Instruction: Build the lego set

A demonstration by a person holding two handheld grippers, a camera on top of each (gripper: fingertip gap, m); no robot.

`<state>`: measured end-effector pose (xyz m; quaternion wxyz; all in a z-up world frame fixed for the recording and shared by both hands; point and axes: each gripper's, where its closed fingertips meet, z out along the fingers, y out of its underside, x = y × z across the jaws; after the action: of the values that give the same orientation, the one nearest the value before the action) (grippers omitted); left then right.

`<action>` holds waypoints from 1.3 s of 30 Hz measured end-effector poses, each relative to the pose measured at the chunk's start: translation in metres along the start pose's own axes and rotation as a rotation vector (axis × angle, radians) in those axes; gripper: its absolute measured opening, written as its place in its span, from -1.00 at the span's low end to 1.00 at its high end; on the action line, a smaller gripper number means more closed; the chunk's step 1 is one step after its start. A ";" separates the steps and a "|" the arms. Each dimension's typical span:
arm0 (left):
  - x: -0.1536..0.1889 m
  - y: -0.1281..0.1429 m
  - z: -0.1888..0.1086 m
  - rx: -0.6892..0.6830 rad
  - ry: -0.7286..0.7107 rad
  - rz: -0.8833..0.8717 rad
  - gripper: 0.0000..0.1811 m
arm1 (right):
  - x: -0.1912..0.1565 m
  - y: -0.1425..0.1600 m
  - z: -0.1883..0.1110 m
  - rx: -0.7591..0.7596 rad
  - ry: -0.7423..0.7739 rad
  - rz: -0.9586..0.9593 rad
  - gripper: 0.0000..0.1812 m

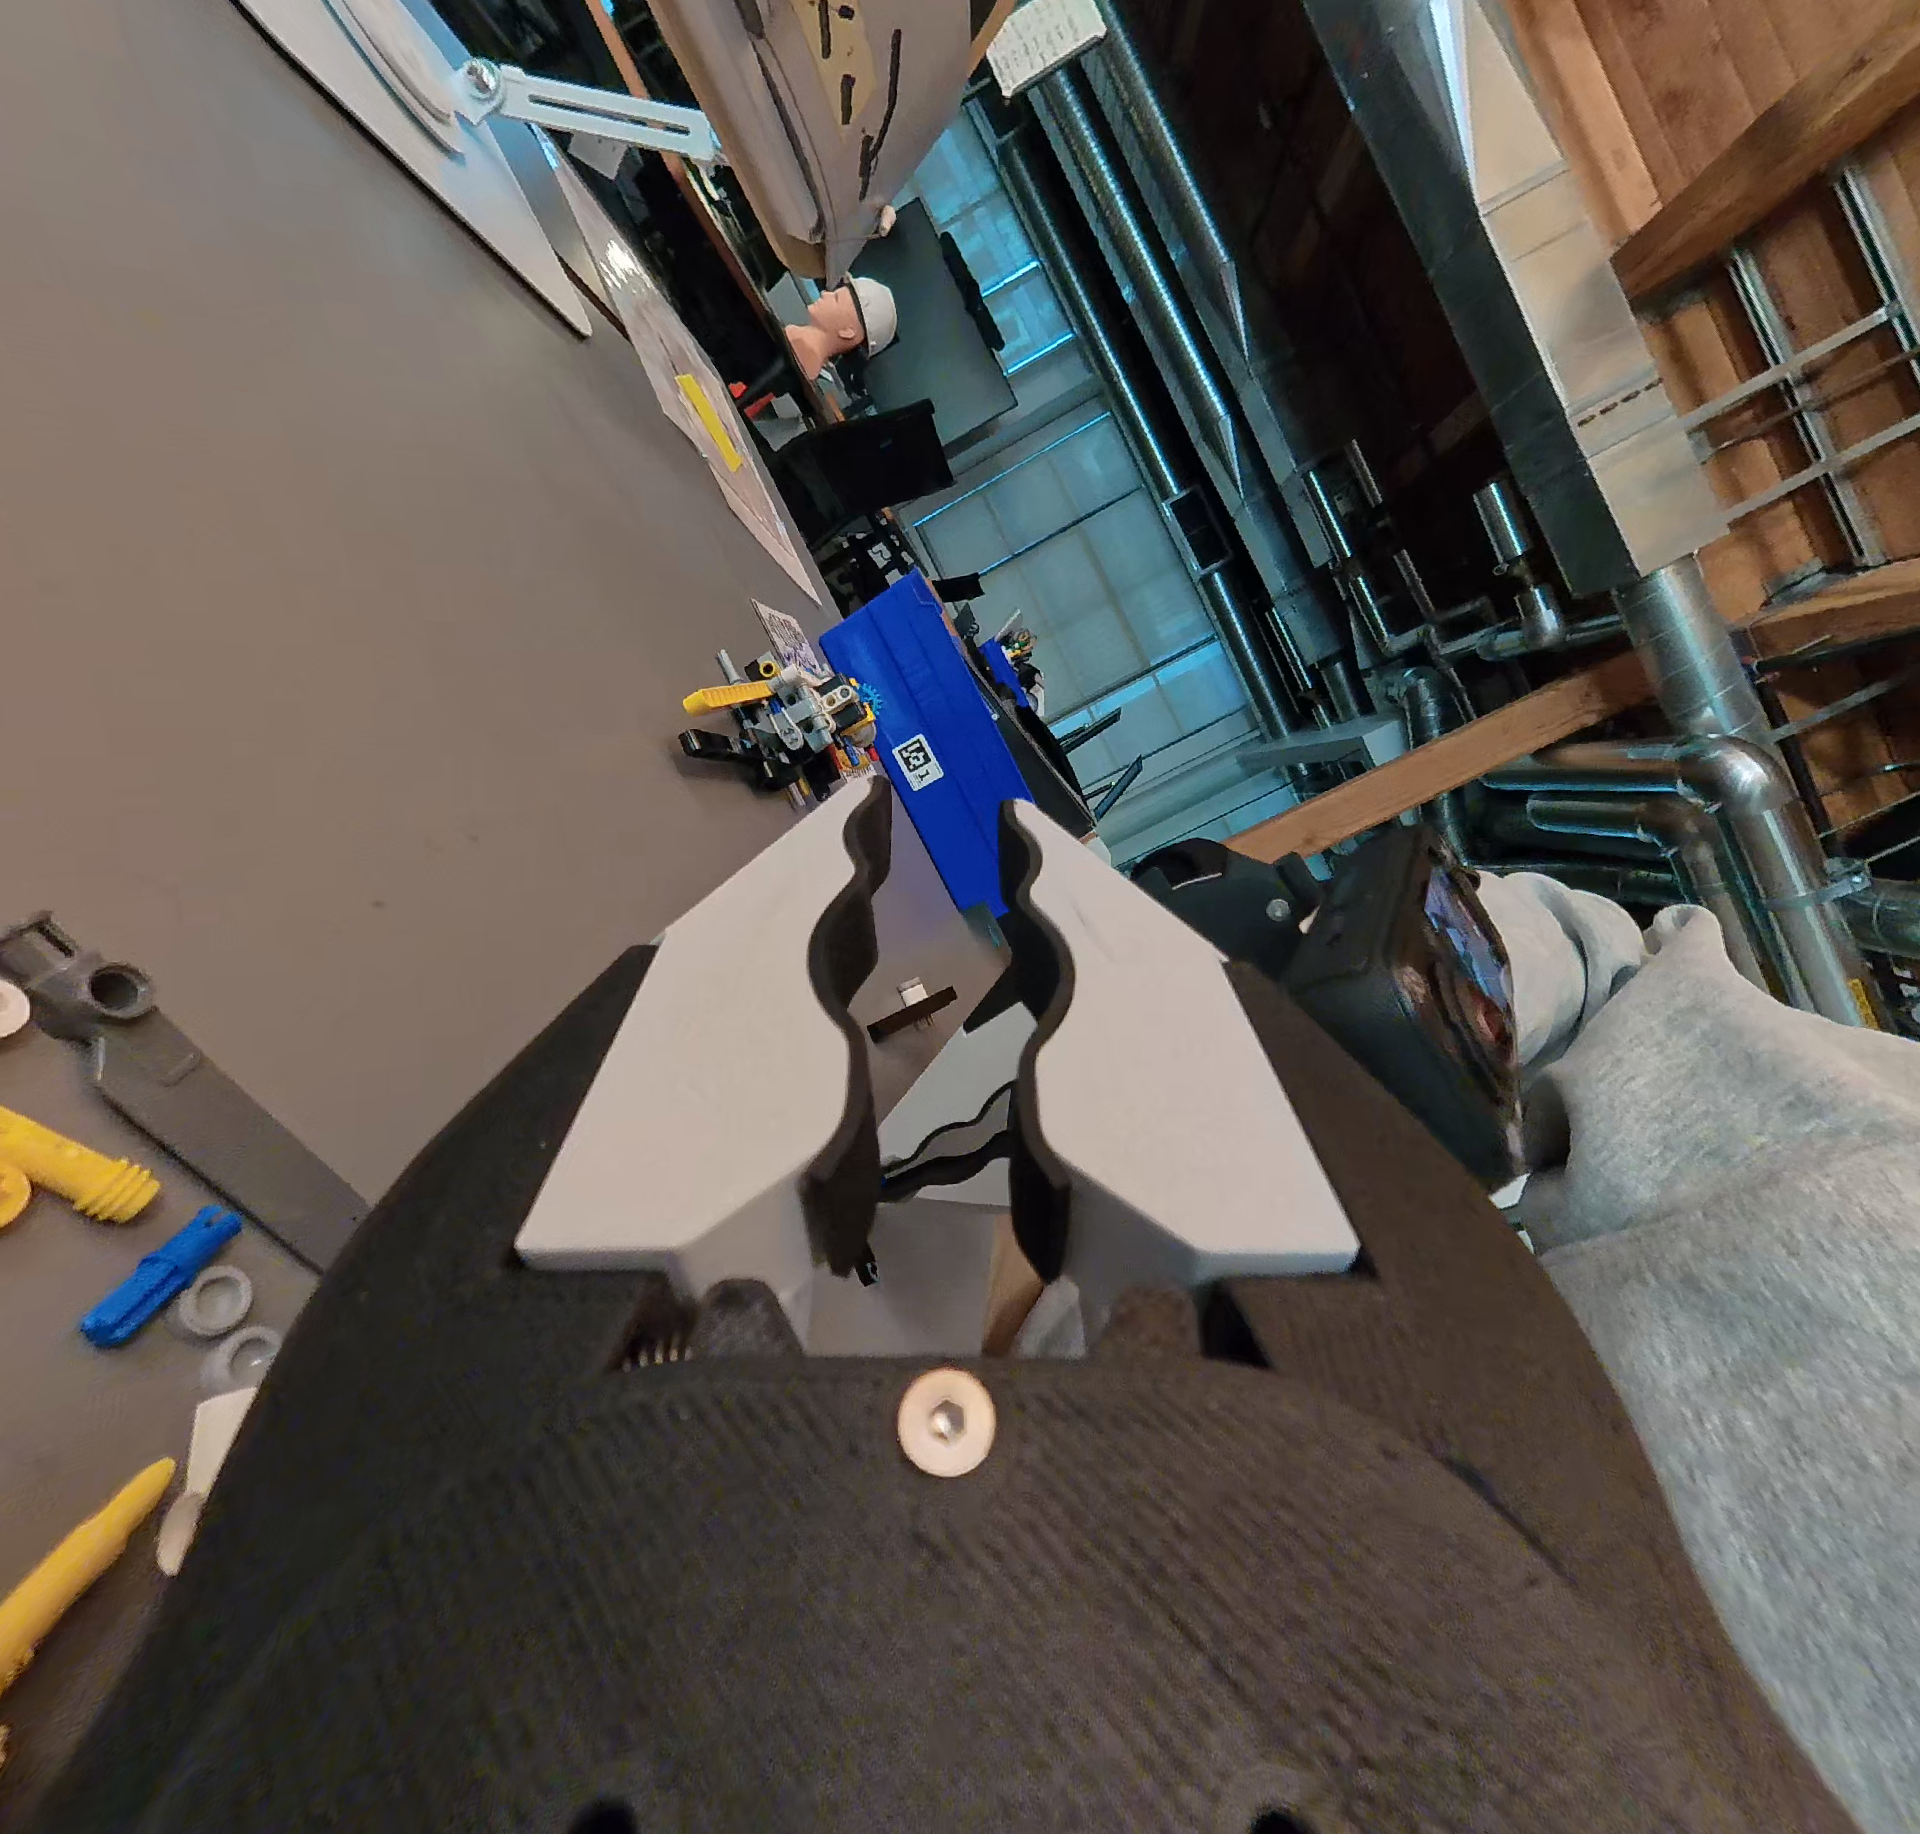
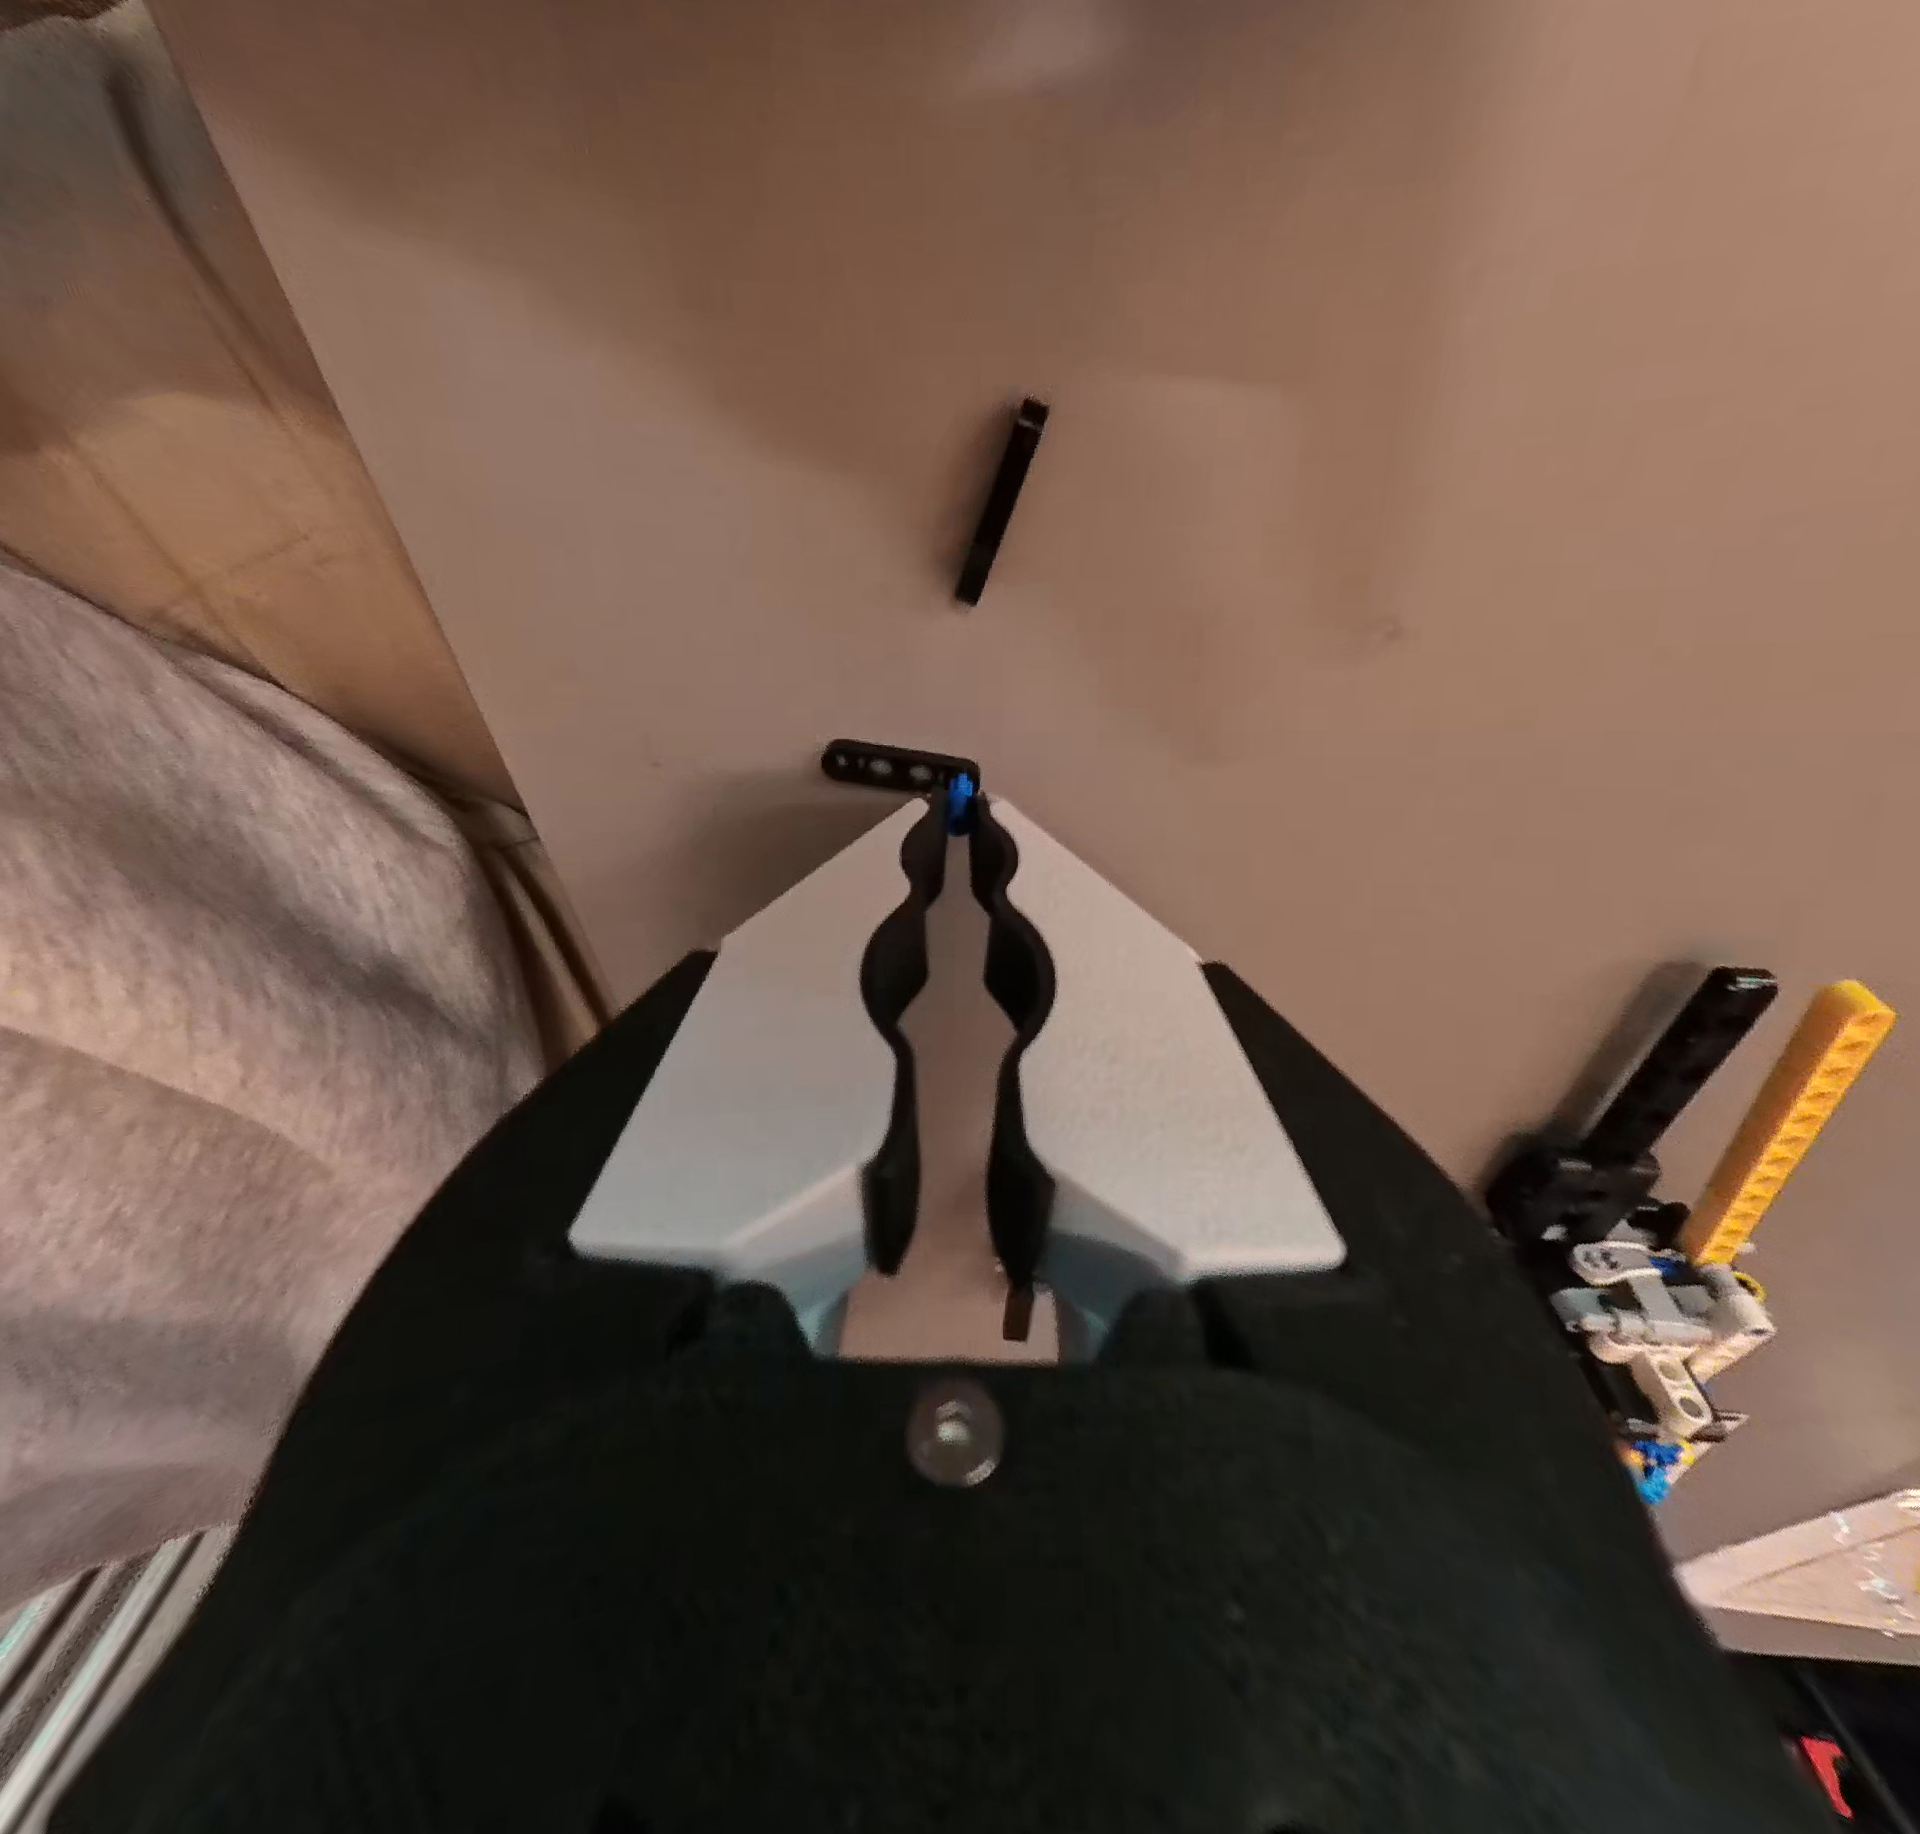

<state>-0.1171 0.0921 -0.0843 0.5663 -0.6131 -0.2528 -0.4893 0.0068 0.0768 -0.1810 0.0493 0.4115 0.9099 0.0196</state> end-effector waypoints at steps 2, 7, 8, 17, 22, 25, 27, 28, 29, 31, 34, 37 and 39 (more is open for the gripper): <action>0.000 0.000 0.000 -0.001 0.001 -0.001 -0.80 | 0.000 0.000 0.000 -0.011 0.009 -0.003 -0.96; 0.001 0.000 0.000 0.001 0.001 0.000 -0.80 | -0.001 -0.001 0.000 -0.029 0.038 -0.028 -0.97; 0.001 -0.001 -0.001 0.002 0.000 0.000 -0.80 | -0.001 -0.001 0.000 -0.030 0.043 -0.035 -0.97; 0.000 -0.002 -0.003 0.009 -0.005 0.000 -0.81 | -0.002 -0.001 0.003 -0.032 0.041 -0.065 -0.97; 0.000 -0.002 -0.003 0.011 -0.005 -0.002 -0.81 | -0.002 -0.001 0.004 -0.019 0.034 -0.067 -0.97; 0.000 -0.001 -0.003 0.006 -0.005 -0.003 -0.81 | -0.002 -0.001 0.004 -0.010 0.024 -0.059 -0.97; 0.000 -0.001 -0.002 0.004 -0.005 -0.003 -0.81 | -0.002 -0.001 0.004 -0.004 0.020 -0.059 -0.97; 0.000 -0.001 -0.002 0.003 -0.004 -0.003 -0.81 | -0.002 -0.002 0.004 0.001 0.017 -0.060 -0.97; 0.001 -0.001 -0.003 0.003 -0.004 -0.002 -0.81 | -0.002 -0.002 0.004 0.011 0.013 -0.057 -0.97; 0.001 -0.002 -0.004 0.010 -0.001 -0.002 -0.81 | -0.002 -0.002 0.004 0.041 0.011 -0.059 -0.97; 0.004 -0.006 -0.007 0.034 0.019 -0.003 -0.78 | 0.006 -0.002 -0.001 0.140 0.066 -0.051 -0.97; 0.008 -0.009 -0.008 0.056 0.045 -0.004 -0.77 | 0.017 -0.012 -0.032 0.368 0.130 0.008 -0.97; 0.012 -0.008 -0.005 0.051 0.069 -0.012 -0.76 | 0.023 -0.021 -0.068 0.562 0.212 -0.002 -0.97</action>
<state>-0.1205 0.0862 -0.0709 0.5873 -0.5796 -0.2491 -0.5071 -0.0310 0.0802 -0.1164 -0.1616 0.4039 0.8801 -0.1901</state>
